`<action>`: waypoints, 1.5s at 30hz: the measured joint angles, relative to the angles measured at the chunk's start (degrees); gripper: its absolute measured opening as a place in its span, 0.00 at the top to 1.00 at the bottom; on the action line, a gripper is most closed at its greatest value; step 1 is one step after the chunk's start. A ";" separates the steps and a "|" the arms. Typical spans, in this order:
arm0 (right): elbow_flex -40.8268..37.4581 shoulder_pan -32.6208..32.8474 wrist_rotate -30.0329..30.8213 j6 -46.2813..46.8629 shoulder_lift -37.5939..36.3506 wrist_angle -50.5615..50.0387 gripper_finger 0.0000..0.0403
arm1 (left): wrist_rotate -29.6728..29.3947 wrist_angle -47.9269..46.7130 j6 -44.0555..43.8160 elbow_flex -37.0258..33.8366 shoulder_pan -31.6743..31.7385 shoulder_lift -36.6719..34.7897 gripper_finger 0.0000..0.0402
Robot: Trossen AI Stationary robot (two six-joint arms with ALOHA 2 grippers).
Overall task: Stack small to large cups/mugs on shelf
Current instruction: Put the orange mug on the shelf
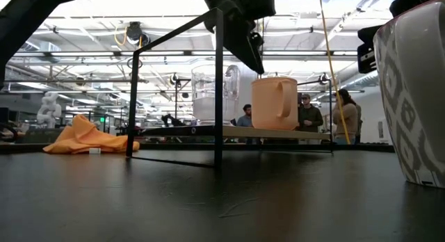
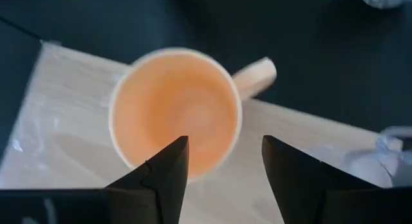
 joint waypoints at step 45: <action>-0.01 0.00 0.01 -0.02 0.90 -1.52 1.00 | 2.51 0.44 7.31 -0.15 0.17 2.91 0.50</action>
